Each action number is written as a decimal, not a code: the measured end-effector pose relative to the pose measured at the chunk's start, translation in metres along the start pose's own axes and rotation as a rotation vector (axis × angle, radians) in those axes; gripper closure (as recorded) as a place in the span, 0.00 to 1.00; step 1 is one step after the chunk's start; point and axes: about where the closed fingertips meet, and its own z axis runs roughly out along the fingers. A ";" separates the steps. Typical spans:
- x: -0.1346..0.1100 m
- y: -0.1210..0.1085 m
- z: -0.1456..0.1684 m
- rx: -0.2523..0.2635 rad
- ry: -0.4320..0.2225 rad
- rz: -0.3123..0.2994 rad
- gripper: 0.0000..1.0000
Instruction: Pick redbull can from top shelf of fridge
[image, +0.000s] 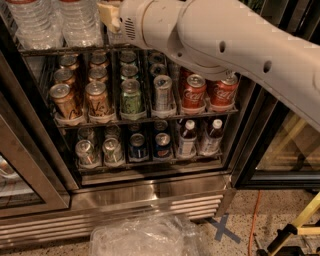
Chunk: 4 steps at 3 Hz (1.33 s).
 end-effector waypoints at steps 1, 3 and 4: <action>-0.003 0.001 -0.006 -0.007 -0.006 -0.022 1.00; -0.013 -0.001 -0.020 -0.003 -0.019 -0.063 1.00; -0.017 -0.001 -0.024 -0.005 -0.024 -0.081 1.00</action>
Offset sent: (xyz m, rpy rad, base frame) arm -0.0132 -0.0235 0.0067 -0.0339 -0.0552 0.0026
